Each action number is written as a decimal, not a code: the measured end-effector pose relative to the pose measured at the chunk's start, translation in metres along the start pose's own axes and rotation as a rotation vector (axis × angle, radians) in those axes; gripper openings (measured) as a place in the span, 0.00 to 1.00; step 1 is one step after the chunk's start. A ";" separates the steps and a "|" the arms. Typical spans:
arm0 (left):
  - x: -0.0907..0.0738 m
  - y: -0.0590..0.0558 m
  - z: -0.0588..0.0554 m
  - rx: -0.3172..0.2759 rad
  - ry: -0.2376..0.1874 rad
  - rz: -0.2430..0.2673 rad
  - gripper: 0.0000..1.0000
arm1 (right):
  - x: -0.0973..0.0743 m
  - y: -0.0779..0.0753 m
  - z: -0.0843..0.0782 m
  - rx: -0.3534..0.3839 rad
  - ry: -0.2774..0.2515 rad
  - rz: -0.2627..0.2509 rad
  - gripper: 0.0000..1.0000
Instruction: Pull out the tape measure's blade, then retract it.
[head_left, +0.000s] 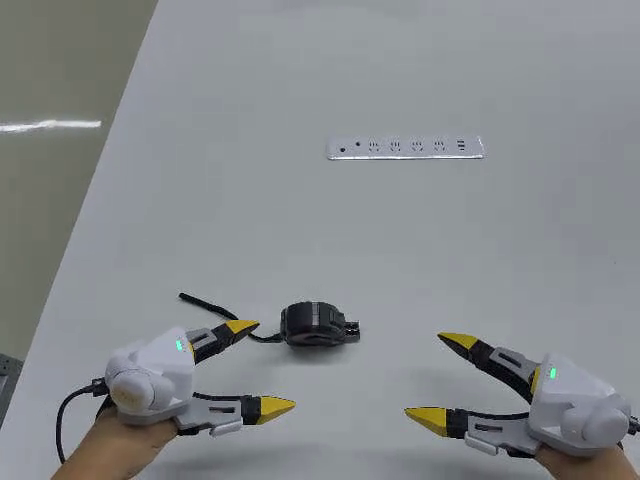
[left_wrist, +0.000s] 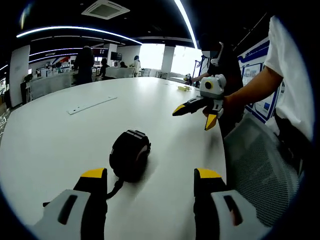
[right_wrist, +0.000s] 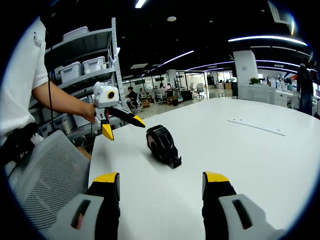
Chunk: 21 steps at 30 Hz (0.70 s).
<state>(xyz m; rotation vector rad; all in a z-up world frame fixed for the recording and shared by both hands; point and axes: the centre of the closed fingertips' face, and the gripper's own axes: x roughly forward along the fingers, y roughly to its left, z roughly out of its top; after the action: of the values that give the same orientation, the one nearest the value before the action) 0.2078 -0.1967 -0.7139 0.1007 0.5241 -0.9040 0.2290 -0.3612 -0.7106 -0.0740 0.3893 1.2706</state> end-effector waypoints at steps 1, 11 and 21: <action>0.001 0.002 0.000 0.002 0.001 0.001 0.68 | 0.001 0.000 0.000 0.002 0.002 0.003 0.68; 0.015 0.013 0.000 0.009 0.034 -0.027 0.62 | 0.014 -0.006 -0.002 -0.009 0.014 0.034 0.65; 0.030 0.022 0.001 0.029 0.055 -0.058 0.62 | 0.024 -0.013 -0.005 -0.008 0.031 0.057 0.64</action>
<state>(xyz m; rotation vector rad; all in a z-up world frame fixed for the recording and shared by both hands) 0.2399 -0.2054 -0.7303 0.1371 0.5672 -0.9680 0.2458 -0.3447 -0.7246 -0.0905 0.4156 1.3290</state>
